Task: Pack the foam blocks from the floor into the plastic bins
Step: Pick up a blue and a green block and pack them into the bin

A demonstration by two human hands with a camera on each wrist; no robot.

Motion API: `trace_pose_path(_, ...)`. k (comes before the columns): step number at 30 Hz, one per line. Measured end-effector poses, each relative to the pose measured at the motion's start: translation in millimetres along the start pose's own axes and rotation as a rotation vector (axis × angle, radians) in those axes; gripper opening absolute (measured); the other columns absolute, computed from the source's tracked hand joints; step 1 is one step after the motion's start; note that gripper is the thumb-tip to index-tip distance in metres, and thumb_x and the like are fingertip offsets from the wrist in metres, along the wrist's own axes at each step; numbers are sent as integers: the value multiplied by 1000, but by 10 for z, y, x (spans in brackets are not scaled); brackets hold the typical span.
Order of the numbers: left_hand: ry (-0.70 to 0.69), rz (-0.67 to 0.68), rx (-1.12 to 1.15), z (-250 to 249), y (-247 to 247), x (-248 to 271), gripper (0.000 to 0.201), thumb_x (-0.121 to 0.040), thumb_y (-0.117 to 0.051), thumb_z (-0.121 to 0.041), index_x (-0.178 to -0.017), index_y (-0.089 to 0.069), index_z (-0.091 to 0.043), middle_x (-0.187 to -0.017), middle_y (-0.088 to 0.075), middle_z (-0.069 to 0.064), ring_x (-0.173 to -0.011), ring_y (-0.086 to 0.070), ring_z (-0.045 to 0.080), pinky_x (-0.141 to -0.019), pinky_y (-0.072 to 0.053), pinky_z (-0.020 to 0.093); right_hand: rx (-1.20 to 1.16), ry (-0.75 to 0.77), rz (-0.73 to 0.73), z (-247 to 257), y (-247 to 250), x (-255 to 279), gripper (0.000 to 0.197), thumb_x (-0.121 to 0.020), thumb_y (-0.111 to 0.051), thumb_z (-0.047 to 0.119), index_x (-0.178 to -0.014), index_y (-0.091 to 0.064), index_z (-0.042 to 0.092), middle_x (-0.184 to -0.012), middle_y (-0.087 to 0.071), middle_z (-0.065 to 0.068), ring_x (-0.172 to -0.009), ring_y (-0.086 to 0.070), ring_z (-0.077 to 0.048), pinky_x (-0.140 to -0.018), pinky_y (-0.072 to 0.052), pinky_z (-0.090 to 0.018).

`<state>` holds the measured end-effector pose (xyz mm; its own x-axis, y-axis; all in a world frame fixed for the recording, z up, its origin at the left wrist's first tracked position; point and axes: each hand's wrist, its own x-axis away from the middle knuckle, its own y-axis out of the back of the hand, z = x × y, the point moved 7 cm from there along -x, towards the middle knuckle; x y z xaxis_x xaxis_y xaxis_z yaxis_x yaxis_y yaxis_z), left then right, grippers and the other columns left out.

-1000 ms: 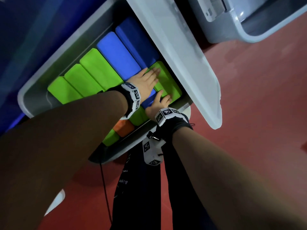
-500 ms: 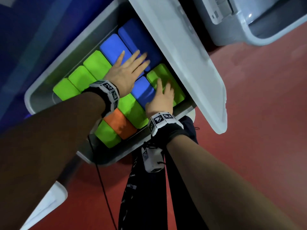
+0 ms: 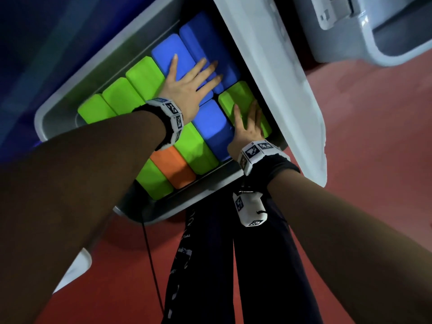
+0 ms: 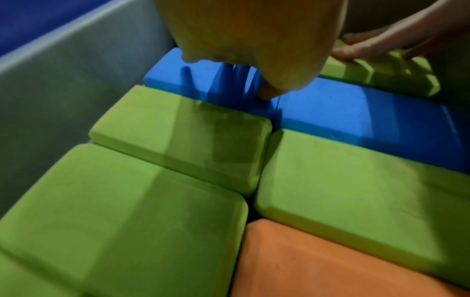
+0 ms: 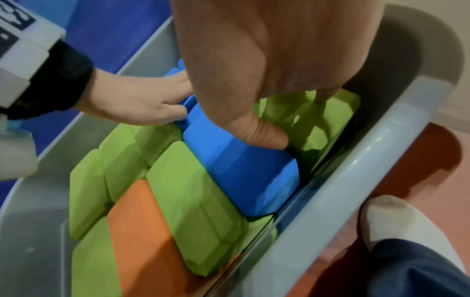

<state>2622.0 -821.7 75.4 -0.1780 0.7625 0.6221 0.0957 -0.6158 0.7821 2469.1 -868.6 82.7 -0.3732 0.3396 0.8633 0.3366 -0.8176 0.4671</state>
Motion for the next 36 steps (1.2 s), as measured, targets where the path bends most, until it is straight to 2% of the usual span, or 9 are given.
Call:
trace_pose_path(4,-12,1,7,4,-103,3,78,-94,-39,-33,-150,14,-28,-159,17,-2,-147,13,19,-112,-6,66,10,1,22,-83,11,-53,102,-72,-51,8,-149,11,36,-153,32,-4,-144,22,-25,-119,-11,-43)
trace_pose_path(10,-23,-12,150,0,-86,-2,79,-90,-46,-29,-152,2,-29,-161,9,-3,-148,9,17,-110,-3,68,37,0,47,-111,83,-43,100,-74,-47,6,-148,14,36,-153,31,-4,-144,22,-25,-119,-11,-43)
trace_pose_path(13,-13,-9,237,5,-78,54,80,-91,-46,-48,-153,0,-27,-161,11,-3,-148,10,17,-110,-1,69,51,-3,-65,25,62,2,101,-74,-53,11,-150,10,29,-154,26,-10,-144,17,-30,-117,-10,-44)
trace_pose_path(16,35,5,186,-106,-197,184,103,-79,-50,-70,-152,5,-21,-160,15,-1,-148,12,19,-108,-2,71,100,-6,-120,90,-22,52,100,-76,-59,16,-151,7,22,-156,20,-15,-145,12,-34,-118,-12,-43)
trace_pose_path(23,162,-70,243,-209,-370,193,105,-78,-54,-66,-152,9,-26,-160,14,-6,-148,10,18,-111,-7,68,189,59,-135,59,-282,85,103,-75,-59,18,-151,10,19,-155,22,-14,-143,19,-35,-117,-7,-47)
trace_pose_path(26,177,-18,259,-217,-345,192,104,-79,-55,-65,-151,10,-27,-160,15,-7,-148,12,17,-111,-6,68,223,33,-145,85,-274,101,105,-74,-62,21,-151,9,18,-155,20,-15,-144,17,-36,-116,-8,-46)
trace_pose_path(30,206,-28,470,-263,-211,274,93,-87,-60,-44,-153,3,-26,-160,11,-8,-148,10,16,-112,0,65,263,53,-158,133,-107,173,94,-78,-61,21,-152,-3,17,-157,13,-15,-146,7,-33,-117,-9,-45)
trace_pose_path(33,422,-87,608,-170,-374,649,93,-87,-60,-44,-153,4,-23,-160,11,-5,-148,9,17,-113,3,63,305,147,-206,296,-52,226,88,-80,-56,15,-152,-6,25,-158,12,-9,-146,8,-30,-117,-7,-51)
trace_pose_path(36,926,-41,849,115,-911,1313,95,-88,-54,-51,-152,8,-19,-160,15,7,-147,12,25,-113,2,64,394,213,-190,528,-123,166,93,-83,-58,18,-149,3,37,-157,19,-7,-145,14,-34,-114,-6,-58)
